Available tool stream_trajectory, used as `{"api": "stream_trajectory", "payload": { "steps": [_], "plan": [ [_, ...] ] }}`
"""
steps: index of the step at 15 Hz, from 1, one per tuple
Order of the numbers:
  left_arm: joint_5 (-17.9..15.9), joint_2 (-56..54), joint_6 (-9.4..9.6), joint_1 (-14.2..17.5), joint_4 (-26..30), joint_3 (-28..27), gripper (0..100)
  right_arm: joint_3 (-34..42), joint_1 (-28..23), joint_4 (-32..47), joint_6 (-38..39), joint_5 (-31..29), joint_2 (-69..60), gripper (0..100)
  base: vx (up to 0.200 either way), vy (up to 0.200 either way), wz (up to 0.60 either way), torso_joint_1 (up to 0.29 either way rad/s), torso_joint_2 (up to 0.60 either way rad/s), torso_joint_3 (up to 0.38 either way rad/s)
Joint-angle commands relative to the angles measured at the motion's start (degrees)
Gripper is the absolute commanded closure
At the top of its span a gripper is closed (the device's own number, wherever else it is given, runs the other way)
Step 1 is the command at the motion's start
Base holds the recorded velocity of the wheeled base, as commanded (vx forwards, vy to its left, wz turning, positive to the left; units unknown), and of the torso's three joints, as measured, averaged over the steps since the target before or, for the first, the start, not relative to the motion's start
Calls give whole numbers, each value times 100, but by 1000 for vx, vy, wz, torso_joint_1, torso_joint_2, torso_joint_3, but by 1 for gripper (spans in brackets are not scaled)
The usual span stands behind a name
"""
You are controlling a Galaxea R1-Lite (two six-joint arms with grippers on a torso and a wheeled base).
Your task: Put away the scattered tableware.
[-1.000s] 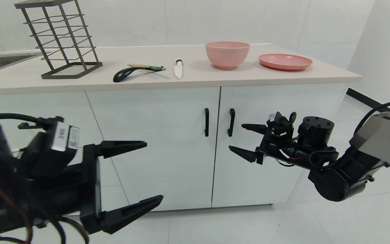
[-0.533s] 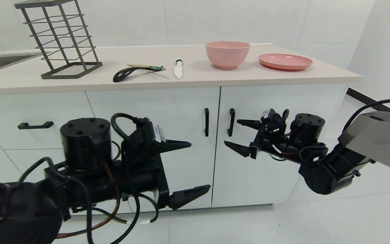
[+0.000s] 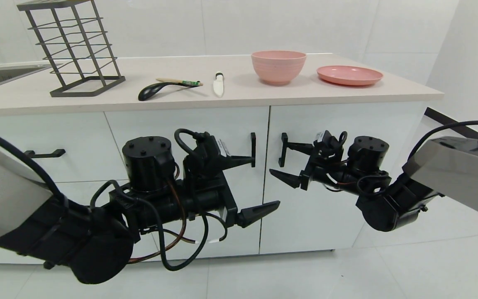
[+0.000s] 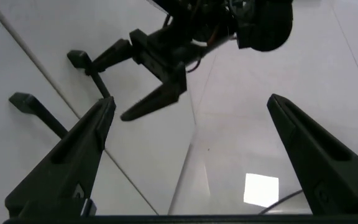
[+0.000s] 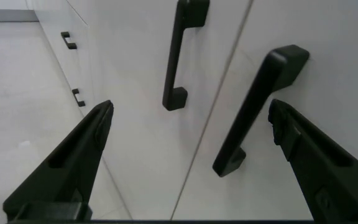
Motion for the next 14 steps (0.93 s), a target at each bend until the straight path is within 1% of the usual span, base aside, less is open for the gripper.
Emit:
{"api": "stream_trajectory", "payload": {
  "steps": [1, 3, 4, 7, 9, 11, 12, 14],
  "plan": [
    [12, 215, -41, 69, -4, -281, 0, -29, 58, -6, -6, 207, 28, 0, 0, 0, 0, 0, 0, 0],
    [21, 347, -120, 130, -13, -431, 0, -3, 32, -6, -6, 435, 46, 0, 0, 0, 0, 0, 0, 0],
    [21, 444, -146, 157, -22, -536, 0, -20, 5, -15, -6, 444, 116, 0, 0, 0, 0, 0, 0, 0],
    [21, 672, -146, 183, -13, -888, 0, -64, 5, -173, -6, 514, 204, 0, 0, 0, 0, 0, 0, 0],
    [21, 865, -146, 174, -4, -1055, 0, -73, 5, -199, 11, 831, 239, 0, 0, 0, 0, 0, 0, 0],
    [21, 1006, -146, 165, -4, -1169, 0, -29, -4, -217, 11, 954, 231, 0, 0, 0, 0, 0, 0, 0],
    [21, 1076, -146, 174, -4, -1301, 0, 164, -4, -234, -6, 1165, 160, 0, 0, 0, 0, 0, 0, 0],
    [21, 1094, -146, 148, -4, -1327, 0, 612, -4, -357, 11, 1191, -226, 0, 0, 0, 0, 0, 0, 0]
  ]
}}
